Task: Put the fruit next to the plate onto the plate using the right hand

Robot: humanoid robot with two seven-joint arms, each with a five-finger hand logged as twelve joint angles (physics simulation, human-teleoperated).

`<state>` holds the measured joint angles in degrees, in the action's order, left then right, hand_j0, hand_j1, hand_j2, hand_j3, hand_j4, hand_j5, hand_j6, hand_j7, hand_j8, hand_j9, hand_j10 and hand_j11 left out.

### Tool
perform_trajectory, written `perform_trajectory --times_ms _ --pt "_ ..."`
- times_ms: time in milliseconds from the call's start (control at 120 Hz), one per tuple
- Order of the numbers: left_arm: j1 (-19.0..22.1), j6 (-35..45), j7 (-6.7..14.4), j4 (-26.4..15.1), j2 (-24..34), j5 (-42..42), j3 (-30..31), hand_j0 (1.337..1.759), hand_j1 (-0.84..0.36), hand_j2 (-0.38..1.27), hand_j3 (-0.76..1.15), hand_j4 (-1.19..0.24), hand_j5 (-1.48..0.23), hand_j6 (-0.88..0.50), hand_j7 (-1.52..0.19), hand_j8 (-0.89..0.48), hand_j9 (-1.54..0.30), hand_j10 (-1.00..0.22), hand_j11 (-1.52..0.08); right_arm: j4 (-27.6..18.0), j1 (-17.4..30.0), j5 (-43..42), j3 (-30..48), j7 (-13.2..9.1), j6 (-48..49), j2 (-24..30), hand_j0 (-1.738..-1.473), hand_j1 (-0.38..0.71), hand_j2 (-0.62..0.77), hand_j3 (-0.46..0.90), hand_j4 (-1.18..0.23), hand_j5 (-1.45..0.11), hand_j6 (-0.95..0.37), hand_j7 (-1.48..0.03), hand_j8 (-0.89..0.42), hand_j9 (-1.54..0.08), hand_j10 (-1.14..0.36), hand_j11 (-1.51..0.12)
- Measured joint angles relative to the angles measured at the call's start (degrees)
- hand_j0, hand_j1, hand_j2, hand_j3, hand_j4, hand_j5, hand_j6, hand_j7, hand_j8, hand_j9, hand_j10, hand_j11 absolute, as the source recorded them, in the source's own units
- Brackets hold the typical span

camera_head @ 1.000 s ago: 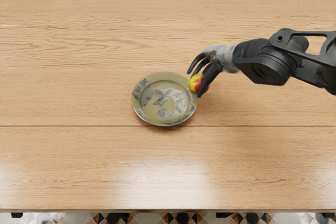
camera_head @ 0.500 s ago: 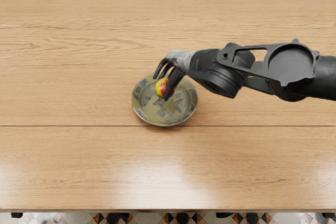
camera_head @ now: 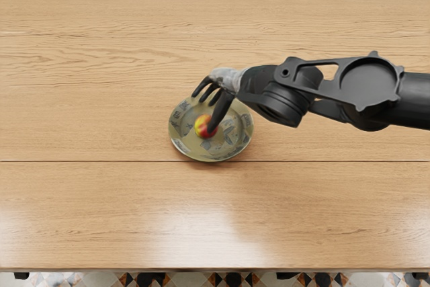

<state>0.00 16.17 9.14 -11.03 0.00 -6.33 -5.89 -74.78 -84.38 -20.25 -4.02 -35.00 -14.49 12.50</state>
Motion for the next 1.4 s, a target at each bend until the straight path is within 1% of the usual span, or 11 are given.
perform_trajectory --times_ms 150,275,325,483,600,708,850,1025,1183,1292,1400 --pt "0.01 0.00 0.00 -0.01 0.00 0.00 0.00 1.658 0.05 0.05 0.00 -0.25 -0.32 -0.25 -0.32 -0.25 -0.32 -0.25 -0.32 -0.38 0.04 1.14 0.94 0.00 0.79 1.60 -1.658 -0.08 0.01 0.00 -0.23 -0.30 -0.21 -0.30 -0.21 -0.30 -0.23 -0.30" --pt "0.01 0.00 0.00 0.00 0.00 0.00 0.00 1.658 0.05 0.05 0.00 -0.25 -0.32 -0.25 -0.32 -0.25 -0.32 -0.25 -0.32 -1.47 3.03 4.22 9.92 0.00 8.84 6.19 -1.658 -0.18 0.00 0.00 -0.15 -0.19 -0.14 -0.19 -0.13 -0.19 -0.14 -0.19" --pt "0.01 0.00 0.00 -0.02 0.00 0.00 0.00 1.658 0.05 0.05 0.00 -0.25 -0.32 -0.25 -0.32 -0.25 -0.32 -0.25 -0.32 -1.98 5.83 6.24 14.58 0.00 13.65 8.26 -1.658 -0.21 0.00 0.00 -0.12 -0.16 -0.12 -0.16 -0.11 -0.16 -0.12 -0.16" --pt "0.05 0.00 0.00 0.00 0.00 0.00 0.00 1.658 0.05 0.05 0.00 -0.25 -0.32 -0.25 -0.32 -0.25 -0.32 -0.25 -0.32 -3.07 19.52 11.14 33.32 0.00 32.39 14.66 -1.658 -0.26 0.00 0.00 -0.08 -0.11 -0.08 -0.10 -0.08 -0.10 -0.08 -0.10" --pt "0.00 0.00 0.00 0.01 0.00 0.00 0.00 1.658 0.05 0.05 0.00 -0.25 -0.32 -0.25 -0.32 -0.25 -0.32 -0.25 -0.32 -4.10 24.94 17.94 40.29 0.00 42.84 19.91 -1.658 -0.27 -0.01 0.00 -0.06 -0.08 -0.06 -0.08 -0.06 -0.08 -0.06 -0.08" --pt "0.02 0.00 0.00 0.00 0.00 0.00 0.00 1.658 0.05 0.05 0.00 -0.25 -0.32 -0.25 -0.32 -0.25 -0.32 -0.25 -0.32 -4.70 29.34 23.82 44.64 0.00 47.14 24.42 -1.658 -0.28 -0.01 0.00 -0.06 -0.07 -0.05 -0.07 -0.05 -0.07 -0.05 -0.07" --pt "0.01 0.00 0.00 -0.01 0.00 0.00 -0.01 1.658 0.05 0.05 0.00 -0.25 -0.32 -0.25 -0.32 -0.25 -0.32 -0.25 -0.32 -4.80 34.39 29.42 48.34 0.00 48.90 29.77 -1.658 -0.29 -0.01 0.00 -0.05 -0.06 -0.05 -0.06 -0.05 -0.06 -0.05 -0.06" --pt "0.03 0.00 0.00 0.01 0.00 -0.01 -0.01 1.658 0.05 0.05 0.00 -0.25 -0.32 -0.25 -0.32 -0.25 -0.32 -0.25 -0.32 -4.46 38.92 36.19 49.75 0.00 49.39 37.06 -1.658 -0.30 -0.01 0.00 -0.04 -0.06 -0.04 -0.06 -0.04 -0.06 -0.04 -0.06" --pt "0.01 0.00 0.00 -0.01 0.00 -0.01 -0.01 1.658 0.05 0.05 0.00 -0.25 -0.32 -0.25 -0.32 -0.25 -0.32 -0.25 -0.32 -0.63 43.33 39.31 49.98 0.00 49.49 41.60 -1.658 -0.30 -0.01 0.00 -0.04 -0.05 -0.04 -0.05 -0.04 -0.05 -0.04 -0.05" --pt "0.01 0.00 0.00 0.00 0.00 -0.01 -0.02 1.658 0.05 0.05 0.00 -0.25 -0.32 -0.25 -0.32 -0.25 -0.32 -0.25 -0.32 0.67 44.97 40.22 50.02 0.00 49.52 44.57 -1.658 -0.30 -0.01 0.00 -0.04 -0.05 -0.04 -0.05 -0.04 -0.05 -0.04 -0.05" --pt "-0.03 0.00 -0.01 -0.05 0.00 -0.01 -0.04 1.658 0.05 0.05 0.00 -0.25 -0.32 -0.25 -0.32 -0.25 -0.32 -0.25 -0.32 1.11 45.57 40.53 49.97 0.00 49.53 45.40 -1.658 -0.30 -0.01 0.00 -0.04 -0.05 -0.03 -0.05 -0.04 -0.05 -0.04 -0.05"
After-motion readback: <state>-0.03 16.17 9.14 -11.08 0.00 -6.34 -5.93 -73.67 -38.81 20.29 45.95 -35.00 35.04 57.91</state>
